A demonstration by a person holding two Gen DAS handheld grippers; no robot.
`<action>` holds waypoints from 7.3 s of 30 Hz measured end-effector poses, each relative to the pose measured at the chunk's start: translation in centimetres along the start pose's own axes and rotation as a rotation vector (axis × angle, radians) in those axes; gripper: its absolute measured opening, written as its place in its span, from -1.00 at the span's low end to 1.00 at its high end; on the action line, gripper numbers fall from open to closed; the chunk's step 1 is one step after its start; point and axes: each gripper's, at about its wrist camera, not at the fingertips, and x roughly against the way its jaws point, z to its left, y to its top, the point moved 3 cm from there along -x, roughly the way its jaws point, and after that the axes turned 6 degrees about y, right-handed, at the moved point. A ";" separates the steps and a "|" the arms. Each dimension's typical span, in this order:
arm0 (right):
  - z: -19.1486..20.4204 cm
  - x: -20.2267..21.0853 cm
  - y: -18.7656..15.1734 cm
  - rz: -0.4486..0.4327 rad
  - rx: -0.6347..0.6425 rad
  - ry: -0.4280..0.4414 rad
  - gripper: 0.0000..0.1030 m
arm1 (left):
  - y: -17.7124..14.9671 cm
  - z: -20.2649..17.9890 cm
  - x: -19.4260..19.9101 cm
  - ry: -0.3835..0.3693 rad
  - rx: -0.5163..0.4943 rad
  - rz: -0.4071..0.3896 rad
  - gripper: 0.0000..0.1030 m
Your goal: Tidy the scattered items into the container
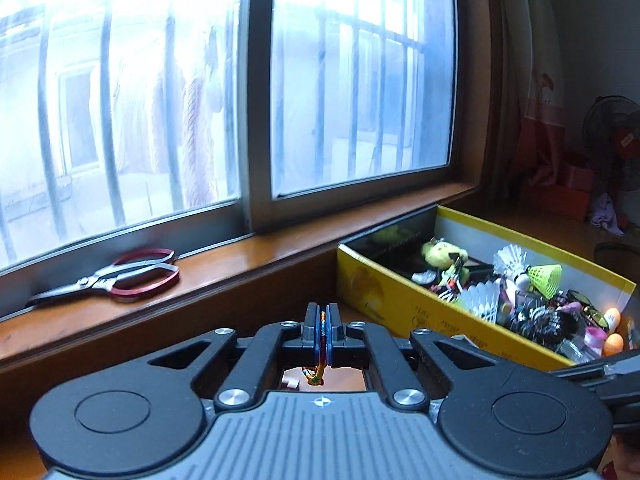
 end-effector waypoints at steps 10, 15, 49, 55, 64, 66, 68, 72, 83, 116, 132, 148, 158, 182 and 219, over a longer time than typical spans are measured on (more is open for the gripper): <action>-3.3 3.1 2.9 -0.059 -0.020 0.035 -0.80 | 5.8 -6.6 -3.9 -0.051 -0.053 -0.067 -0.94; -5.8 4.8 4.2 -0.099 -0.027 0.023 -0.80 | 8.3 -10.7 -6.6 -0.086 -0.086 -0.085 -0.94; -22.1 8.3 7.0 -0.210 -0.284 -0.245 -0.66 | 7.4 -25.9 -23.3 -0.259 -0.197 0.117 -0.59; -21.5 9.0 6.8 -0.225 -0.272 -0.258 -0.49 | 7.0 -25.4 -21.4 -0.254 -0.200 0.112 -0.33; -20.0 10.7 5.8 -0.258 -0.261 -0.272 -0.24 | 6.4 -24.2 -17.5 -0.250 -0.172 0.102 -0.02; -19.7 11.0 5.6 -0.263 -0.254 -0.275 -0.21 | 6.3 -24.0 -16.7 -0.248 -0.170 0.102 0.05; -19.3 11.2 5.3 -0.267 -0.248 -0.279 -0.18 | 6.2 -23.7 -16.0 -0.245 -0.167 0.101 0.08; -18.5 11.4 4.8 -0.271 -0.242 -0.291 -0.08 | 5.8 -22.8 -14.8 -0.244 -0.154 0.101 0.14; -16.2 11.6 3.9 -0.279 -0.220 -0.313 0.23 | 4.6 -19.9 -11.7 -0.213 -0.113 0.097 0.49; 8.3 -10.4 1.2 0.186 0.361 0.136 -0.07 | -12.7 15.1 5.4 0.533 0.365 0.322 0.72; 13.5 -26.9 2.8 0.219 0.561 0.023 -0.35 | -14.3 17.7 4.9 0.504 0.346 0.325 0.72; 13.3 -25.9 1.6 0.363 0.488 0.184 -0.77 | -14.1 17.2 0.3 0.416 0.306 0.314 0.72; 9.3 -18.3 2.1 0.257 0.415 0.243 0.01 | -12.4 16.2 -5.0 0.309 0.219 0.285 0.72; 2.3 -22.2 3.3 0.130 0.409 -0.111 -0.42 | -12.6 14.8 -9.3 0.206 0.131 0.287 0.39; -0.3 -18.2 3.0 0.084 0.222 -0.165 -0.66 | -12.7 7.9 -8.0 -0.066 0.094 0.356 -0.32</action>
